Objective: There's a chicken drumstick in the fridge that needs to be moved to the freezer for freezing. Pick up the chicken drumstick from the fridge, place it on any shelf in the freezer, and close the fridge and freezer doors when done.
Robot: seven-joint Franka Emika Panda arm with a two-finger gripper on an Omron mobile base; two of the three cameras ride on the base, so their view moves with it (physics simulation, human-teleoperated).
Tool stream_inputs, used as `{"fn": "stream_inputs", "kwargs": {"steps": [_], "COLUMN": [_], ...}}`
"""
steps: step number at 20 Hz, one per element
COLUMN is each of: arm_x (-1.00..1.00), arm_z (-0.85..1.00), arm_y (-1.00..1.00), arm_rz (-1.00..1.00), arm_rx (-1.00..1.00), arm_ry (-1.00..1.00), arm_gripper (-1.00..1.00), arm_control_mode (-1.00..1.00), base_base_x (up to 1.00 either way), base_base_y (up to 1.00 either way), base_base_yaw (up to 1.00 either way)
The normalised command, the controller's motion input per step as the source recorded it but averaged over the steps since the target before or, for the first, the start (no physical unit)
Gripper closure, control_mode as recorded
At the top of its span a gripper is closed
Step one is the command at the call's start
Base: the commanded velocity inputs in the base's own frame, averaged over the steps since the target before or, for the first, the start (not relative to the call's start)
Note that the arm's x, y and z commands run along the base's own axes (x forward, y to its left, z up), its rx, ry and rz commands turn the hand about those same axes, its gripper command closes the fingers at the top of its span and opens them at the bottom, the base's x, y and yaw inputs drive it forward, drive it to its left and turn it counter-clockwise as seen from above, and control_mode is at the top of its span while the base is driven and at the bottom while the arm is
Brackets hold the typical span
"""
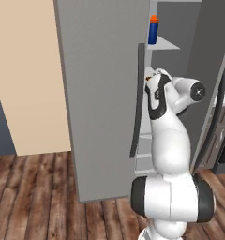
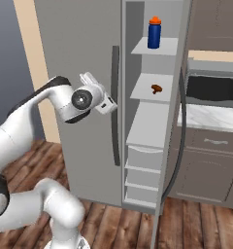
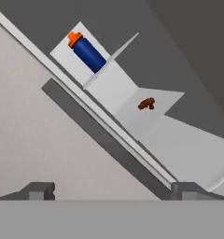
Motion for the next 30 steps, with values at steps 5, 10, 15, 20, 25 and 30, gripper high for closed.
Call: {"fn": "stream_inputs", "kwargs": {"steps": [5, 10, 15, 20, 25, 30], "arm_x": [-1.00, -1.00, -1.00, -0.97, -0.48, -0.17], "arm_z": [0.00, 0.09, 0.16, 0.29, 0.06, 0.00], "arm_y": [-0.38, -0.43, -0.39, -0.48, -0.37, -0.51], "arm_rz": [0.06, 0.07, 0.07, 0.07, 0.04, 0.02], "arm_rx": [-0.01, -0.04, -0.09, -0.09, -0.16, -0.18], "arm_ry": [0.00, -0.01, 0.00, 0.00, 0.00, 0.00], "arm_gripper": [-1.00, -1.00, -1.00, -1.00, -1.00, -1.00], "arm_control_mode": [-1.00, -1.00, -1.00, -1.00, -1.00, -1.00], "base_base_x": [0.00, 0.00, 0.00, 0.00, 0.00, 0.00], "base_base_y": [0.00, 0.00, 0.00, 0.00, 0.00, 0.00], "base_base_yaw": [0.00, 0.00, 0.00, 0.00, 0.00, 0.00]}}
